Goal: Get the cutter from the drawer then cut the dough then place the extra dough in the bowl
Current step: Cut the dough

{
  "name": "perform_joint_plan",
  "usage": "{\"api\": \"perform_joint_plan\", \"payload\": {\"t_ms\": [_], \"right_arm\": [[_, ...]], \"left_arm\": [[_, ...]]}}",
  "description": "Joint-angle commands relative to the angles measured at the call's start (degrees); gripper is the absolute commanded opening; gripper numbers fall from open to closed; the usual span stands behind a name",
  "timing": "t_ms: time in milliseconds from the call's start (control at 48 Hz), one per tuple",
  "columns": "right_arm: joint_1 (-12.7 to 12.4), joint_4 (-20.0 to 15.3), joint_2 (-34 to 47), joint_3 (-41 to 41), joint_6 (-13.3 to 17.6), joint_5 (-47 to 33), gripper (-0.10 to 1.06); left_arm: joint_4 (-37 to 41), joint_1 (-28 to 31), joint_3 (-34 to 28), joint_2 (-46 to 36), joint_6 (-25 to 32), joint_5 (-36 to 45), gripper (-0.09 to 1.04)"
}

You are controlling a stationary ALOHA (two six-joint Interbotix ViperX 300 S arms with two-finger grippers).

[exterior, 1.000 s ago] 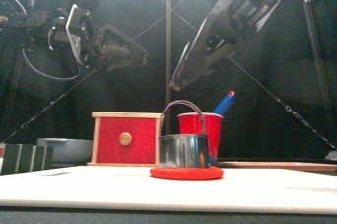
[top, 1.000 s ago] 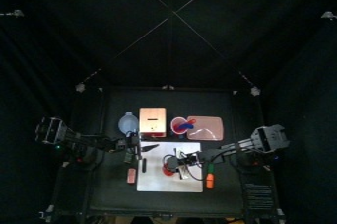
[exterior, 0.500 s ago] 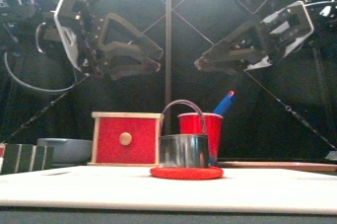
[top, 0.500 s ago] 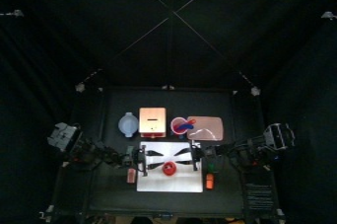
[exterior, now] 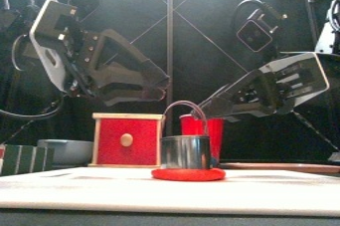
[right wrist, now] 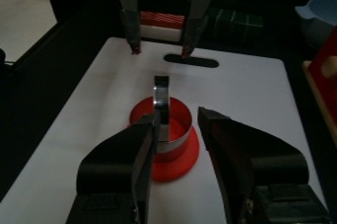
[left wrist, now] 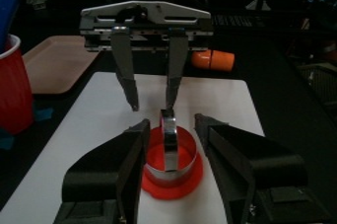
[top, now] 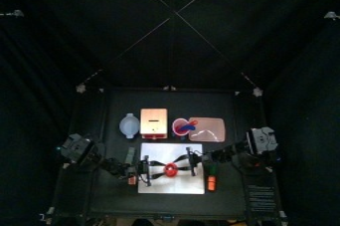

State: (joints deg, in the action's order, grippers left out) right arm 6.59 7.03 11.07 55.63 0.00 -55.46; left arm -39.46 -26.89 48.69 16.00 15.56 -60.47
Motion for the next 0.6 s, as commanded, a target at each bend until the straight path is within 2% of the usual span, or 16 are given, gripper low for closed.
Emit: {"api": "perform_joint_plan", "payload": {"t_ms": [21,604], "right_arm": [[0.1,0.1,-1.1,-0.7,-0.1,-0.5,0.76],[0.2,0.4,-2.5,-0.5,0.5,-0.5,0.76]], "left_arm": [[-0.5,0.2,-1.5,0.5,0.2,1.1,0.81],[-0.7,1.4,-2.6,2.7,0.3,1.7,0.80]]}}
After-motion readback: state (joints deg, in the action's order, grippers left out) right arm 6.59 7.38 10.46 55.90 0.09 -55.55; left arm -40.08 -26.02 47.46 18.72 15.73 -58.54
